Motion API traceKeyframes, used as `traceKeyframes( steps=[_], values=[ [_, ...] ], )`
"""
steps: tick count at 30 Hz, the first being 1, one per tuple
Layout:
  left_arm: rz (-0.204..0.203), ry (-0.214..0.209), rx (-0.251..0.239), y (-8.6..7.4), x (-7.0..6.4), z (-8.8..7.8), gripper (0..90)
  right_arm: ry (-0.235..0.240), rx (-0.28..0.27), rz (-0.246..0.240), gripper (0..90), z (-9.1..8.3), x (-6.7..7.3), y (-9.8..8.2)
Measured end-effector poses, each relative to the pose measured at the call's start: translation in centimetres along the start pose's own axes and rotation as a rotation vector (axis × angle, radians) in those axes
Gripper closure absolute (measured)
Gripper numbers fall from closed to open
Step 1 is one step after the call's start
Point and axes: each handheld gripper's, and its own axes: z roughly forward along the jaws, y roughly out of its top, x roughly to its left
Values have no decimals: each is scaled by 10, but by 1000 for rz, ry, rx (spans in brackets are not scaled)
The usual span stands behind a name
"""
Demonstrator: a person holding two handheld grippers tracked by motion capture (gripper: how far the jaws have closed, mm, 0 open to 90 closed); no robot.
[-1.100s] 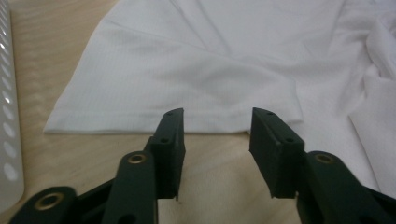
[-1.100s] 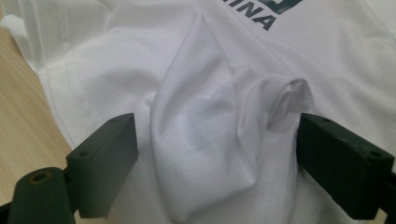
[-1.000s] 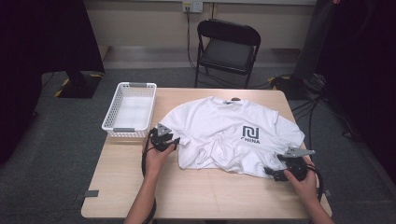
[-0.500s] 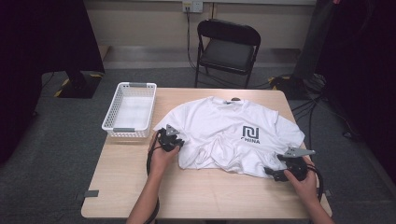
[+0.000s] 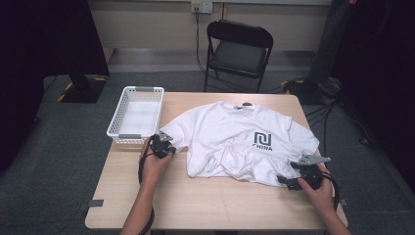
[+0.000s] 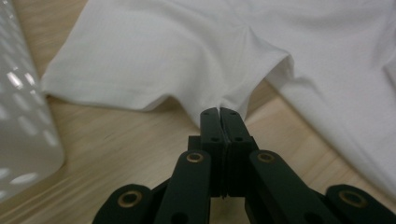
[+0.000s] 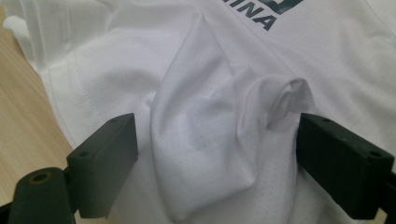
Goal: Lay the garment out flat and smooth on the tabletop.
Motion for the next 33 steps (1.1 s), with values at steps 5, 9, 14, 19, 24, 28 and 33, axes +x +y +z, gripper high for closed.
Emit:
traceKeyframes(
  steps=[5, 9, 14, 19, 24, 28, 33],
  values=[
    [-16, 13, 2, -6, 10, -5, 897, 2, 1, -2, 123, 0, 0, 0],
    [-29, -28, -44, -9, 3, -9, 746, 7, 0, -5, 124, 0, -1, 0],
    [-81, -13, -177, 1, -6, -19, 500, 8, 1, -7, 124, -1, -1, -1],
    [-81, -15, -202, 18, -5, -9, 552, 9, 2, -9, 123, -1, -1, -1],
    [-114, -31, -140, 26, -9, 17, 556, 10, 1, -11, 124, -1, -1, -1],
    [-70, -13, -47, 17, -13, 26, 547, 15, 1, -17, 123, -1, -1, -1],
    [-50, -26, -11, 12, -13, 18, 430, 26, 2, -29, 124, -4, -3, -3]
  ],
)
